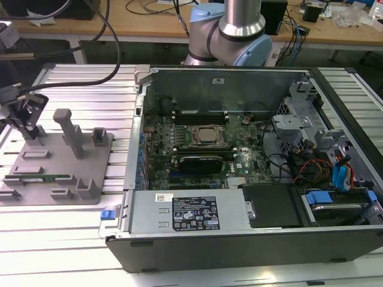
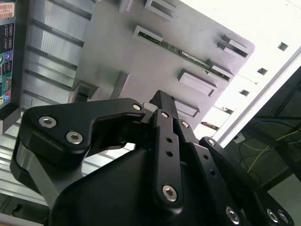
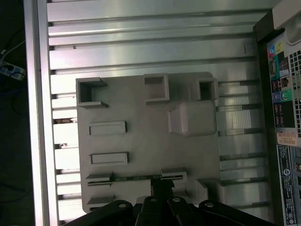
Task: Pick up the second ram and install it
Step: 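Pick up the second ram and move it above second insertion slot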
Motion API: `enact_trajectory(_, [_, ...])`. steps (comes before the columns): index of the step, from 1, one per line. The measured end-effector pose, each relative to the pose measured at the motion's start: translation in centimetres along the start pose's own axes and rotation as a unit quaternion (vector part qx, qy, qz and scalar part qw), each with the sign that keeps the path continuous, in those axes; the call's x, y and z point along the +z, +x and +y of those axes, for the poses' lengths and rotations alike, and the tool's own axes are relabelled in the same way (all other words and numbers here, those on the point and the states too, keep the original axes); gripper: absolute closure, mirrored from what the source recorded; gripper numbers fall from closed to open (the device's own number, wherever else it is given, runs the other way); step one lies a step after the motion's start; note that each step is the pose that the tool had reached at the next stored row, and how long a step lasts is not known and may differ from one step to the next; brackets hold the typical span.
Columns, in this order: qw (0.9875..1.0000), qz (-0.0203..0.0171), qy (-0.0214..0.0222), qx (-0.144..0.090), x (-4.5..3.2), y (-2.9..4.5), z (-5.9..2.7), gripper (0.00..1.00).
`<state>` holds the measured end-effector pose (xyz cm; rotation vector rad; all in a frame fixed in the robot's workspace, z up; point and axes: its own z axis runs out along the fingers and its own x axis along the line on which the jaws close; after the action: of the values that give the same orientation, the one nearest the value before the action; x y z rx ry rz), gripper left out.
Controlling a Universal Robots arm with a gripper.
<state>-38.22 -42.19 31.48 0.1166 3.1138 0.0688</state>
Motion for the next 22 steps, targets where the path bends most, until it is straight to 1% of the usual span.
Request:
enact_trajectory(9, [1.0, 0.0, 0.0, 0.0, 0.08, 0.0, 0.0, 0.92])
enact_trajectory(11, [0.9998, 0.001, -0.0005, -0.022, 0.08, 0.01, 0.0, 0.92])
enact_trajectory(12, [0.9994, 0.0015, -0.0008, -0.034, 0.08, 0.0, 0.0, 0.92])
enact_trajectory(14, [0.9987, 0.0023, -0.0012, -0.051, 0.09, 0.01, 0.0, 0.92])
enact_trajectory(15, [0.9978, 0.003, -0.0015, -0.066, 0.09, 0.0, 0.0, 0.92])
enact_trajectory(16, [0.9958, 0.004, -0.0021, -0.091, 0.09, 0.0, 0.0, 0.92])
enact_trajectory(18, [0.9934, 0.0051, -0.0027, -0.114, 0.09, 0.0, 0.0, 0.92])
enact_trajectory(19, [0.9916, 0.0058, -0.003, -0.129, 0.09, 0.0, 0.0, 0.92])
enact_trajectory(20, [0.9886, 0.0068, -0.0035, -0.151, 0.1, 0.0, 0.0, 0.92])
enact_trajectory(22, [0.9831, 0.0082, -0.0042, -0.183, 0.1, 0.0, 0.0, 0.92])
